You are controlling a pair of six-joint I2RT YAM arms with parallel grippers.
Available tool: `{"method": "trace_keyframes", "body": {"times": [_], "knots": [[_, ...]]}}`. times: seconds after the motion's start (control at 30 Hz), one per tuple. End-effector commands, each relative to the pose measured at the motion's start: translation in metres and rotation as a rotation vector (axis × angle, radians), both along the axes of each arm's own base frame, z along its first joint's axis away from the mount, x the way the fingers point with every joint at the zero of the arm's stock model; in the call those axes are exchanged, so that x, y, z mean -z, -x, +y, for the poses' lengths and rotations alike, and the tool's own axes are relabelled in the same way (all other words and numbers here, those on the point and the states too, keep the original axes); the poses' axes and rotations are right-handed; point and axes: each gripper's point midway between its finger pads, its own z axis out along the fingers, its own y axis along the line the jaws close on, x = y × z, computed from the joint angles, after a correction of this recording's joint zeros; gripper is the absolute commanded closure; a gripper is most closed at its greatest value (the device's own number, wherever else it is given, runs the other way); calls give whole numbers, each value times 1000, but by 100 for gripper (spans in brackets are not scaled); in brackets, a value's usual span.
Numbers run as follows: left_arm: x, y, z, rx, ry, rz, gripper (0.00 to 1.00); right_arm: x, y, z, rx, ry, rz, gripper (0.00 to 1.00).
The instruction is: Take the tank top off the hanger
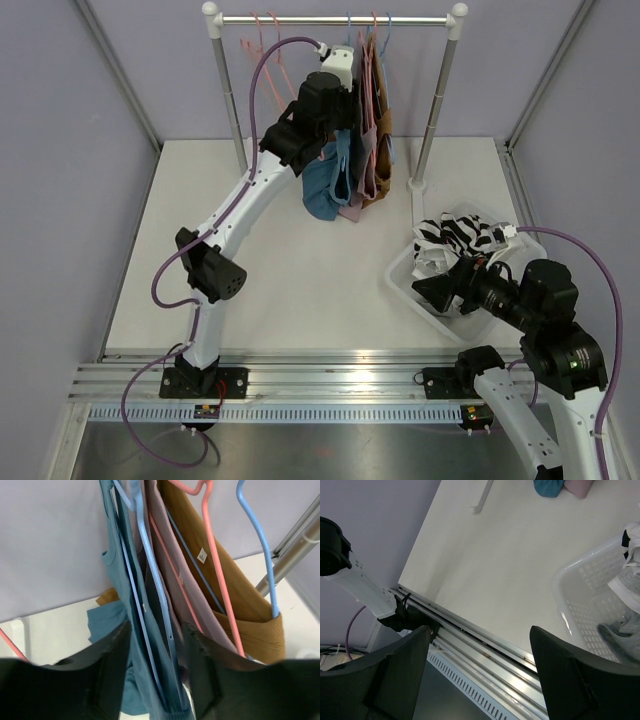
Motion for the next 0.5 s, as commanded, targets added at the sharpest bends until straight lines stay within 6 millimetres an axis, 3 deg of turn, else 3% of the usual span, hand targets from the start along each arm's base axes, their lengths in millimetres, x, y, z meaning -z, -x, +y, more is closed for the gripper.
{"method": "trace_keyframes", "body": {"times": [0.0, 0.23, 0.47], "knots": [[-43, -5, 9, -28, 49, -110, 62, -3, 4, 6, -50, -9, -10, 12], [-49, -4, 12, -49, 69, -113, 100, 1, 3, 6, -53, -5, -8, 13], [-73, 5, 28, -98, 121, -136, 100, 2, 1, 10, -68, -19, -6, 13]]}}
